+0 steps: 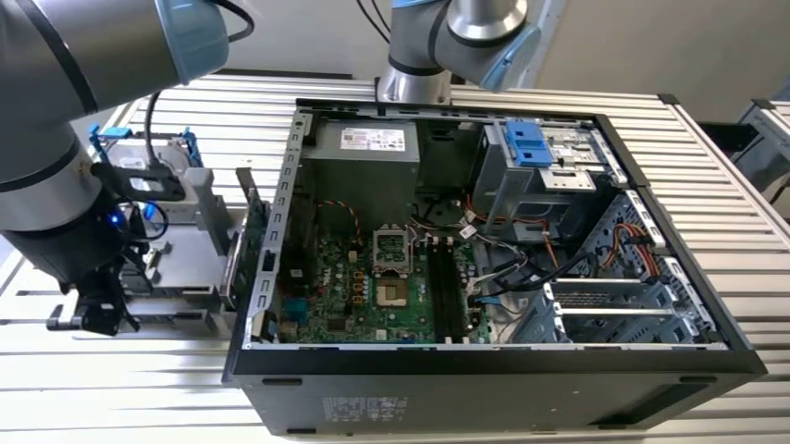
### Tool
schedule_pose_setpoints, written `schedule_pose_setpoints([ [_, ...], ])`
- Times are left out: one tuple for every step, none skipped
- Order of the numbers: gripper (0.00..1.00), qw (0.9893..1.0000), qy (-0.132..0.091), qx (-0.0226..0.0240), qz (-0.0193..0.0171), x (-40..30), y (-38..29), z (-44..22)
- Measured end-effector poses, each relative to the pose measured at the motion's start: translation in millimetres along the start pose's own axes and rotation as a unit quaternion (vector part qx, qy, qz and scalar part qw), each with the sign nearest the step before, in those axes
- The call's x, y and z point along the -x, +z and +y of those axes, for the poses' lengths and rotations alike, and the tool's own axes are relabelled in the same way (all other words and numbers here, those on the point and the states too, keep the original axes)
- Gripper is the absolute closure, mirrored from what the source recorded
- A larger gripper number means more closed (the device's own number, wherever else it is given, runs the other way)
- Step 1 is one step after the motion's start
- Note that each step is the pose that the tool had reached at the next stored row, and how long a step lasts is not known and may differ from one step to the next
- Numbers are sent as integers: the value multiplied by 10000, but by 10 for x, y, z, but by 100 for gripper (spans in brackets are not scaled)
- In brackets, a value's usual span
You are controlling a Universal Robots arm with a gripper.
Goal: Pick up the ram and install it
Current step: 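Pick up the ram and move it above insertion slot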
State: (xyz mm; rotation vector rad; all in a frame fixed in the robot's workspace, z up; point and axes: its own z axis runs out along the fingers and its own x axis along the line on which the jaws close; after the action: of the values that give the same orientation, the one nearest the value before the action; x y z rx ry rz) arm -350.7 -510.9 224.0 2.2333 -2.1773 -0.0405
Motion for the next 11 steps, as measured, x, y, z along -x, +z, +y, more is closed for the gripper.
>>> schedule_pose_setpoints([
  [0,10000,0,0,0,0,9,1],
  [0,10000,0,0,0,0,18,2],
  [0,10000,0,0,0,0,27,4],
  [0,10000,0,0,0,0,37,5],
  [0,10000,0,0,0,0,48,6],
  [0,10000,0,0,0,0,60,7],
  [0,10000,0,-1,0,0,74,8],
  [0,10000,0,0,0,2,89,8],
  [0,10000,0,0,2,4,102,8],
  [0,10000,0,0,3,8,115,8],
  [0,10000,1,0,3,15,128,8],
])
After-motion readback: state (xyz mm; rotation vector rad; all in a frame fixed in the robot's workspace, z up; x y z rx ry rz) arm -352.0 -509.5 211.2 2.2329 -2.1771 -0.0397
